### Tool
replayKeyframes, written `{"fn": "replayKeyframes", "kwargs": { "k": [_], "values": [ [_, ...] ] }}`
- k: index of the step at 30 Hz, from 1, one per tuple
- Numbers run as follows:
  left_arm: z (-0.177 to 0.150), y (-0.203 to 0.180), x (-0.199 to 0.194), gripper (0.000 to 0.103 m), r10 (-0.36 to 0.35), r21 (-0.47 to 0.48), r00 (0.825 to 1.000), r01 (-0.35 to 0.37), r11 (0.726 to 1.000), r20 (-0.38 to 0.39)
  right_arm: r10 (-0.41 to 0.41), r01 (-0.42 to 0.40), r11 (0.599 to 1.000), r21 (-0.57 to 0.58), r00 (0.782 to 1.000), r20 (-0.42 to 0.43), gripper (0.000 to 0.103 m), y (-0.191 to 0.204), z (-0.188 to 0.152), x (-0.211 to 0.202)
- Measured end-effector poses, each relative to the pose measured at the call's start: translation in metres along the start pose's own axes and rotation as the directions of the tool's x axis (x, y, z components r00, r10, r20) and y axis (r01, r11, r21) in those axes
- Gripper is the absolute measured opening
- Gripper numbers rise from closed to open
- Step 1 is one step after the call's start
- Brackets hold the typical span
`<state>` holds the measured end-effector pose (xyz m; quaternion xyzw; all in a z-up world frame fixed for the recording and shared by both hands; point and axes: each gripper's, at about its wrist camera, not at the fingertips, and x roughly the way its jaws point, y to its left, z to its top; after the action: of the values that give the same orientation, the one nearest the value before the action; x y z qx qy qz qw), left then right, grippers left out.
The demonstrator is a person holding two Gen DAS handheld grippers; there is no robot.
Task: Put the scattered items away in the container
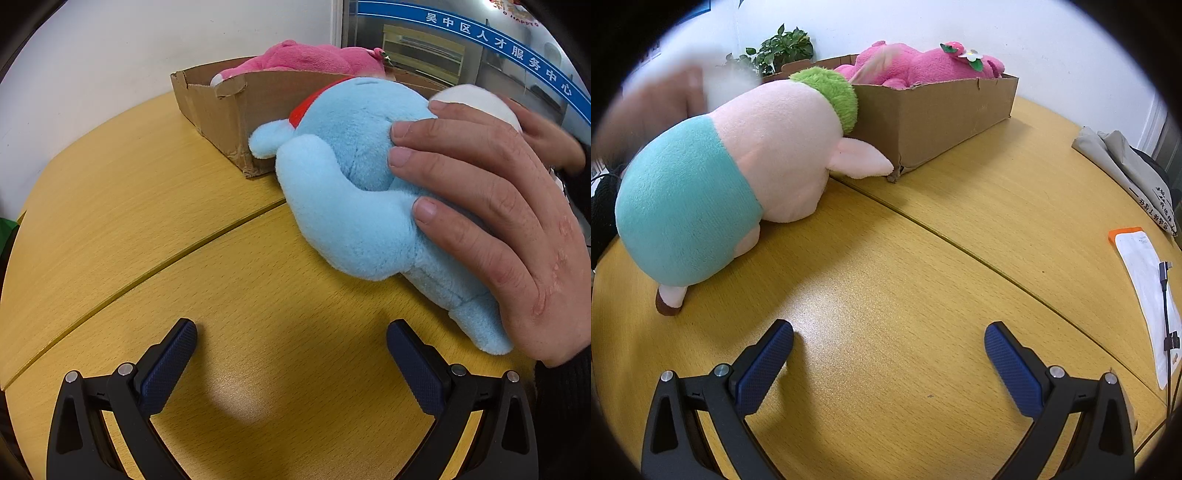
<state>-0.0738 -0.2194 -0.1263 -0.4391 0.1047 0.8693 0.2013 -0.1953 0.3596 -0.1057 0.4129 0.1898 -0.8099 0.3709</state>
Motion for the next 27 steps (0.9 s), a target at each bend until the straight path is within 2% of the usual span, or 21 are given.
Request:
{"fn": "replayKeyframes", "kwargs": {
  "k": [27],
  "values": [
    [-0.0003,-0.0008,-0.0014,0.103,0.002,-0.003,1.000,-0.002,1.000,0.000,0.001,-0.001,1.000,0.000,1.000,0.000,0.103,0.0014,-0.0033,-0.0016]
  ]
}}
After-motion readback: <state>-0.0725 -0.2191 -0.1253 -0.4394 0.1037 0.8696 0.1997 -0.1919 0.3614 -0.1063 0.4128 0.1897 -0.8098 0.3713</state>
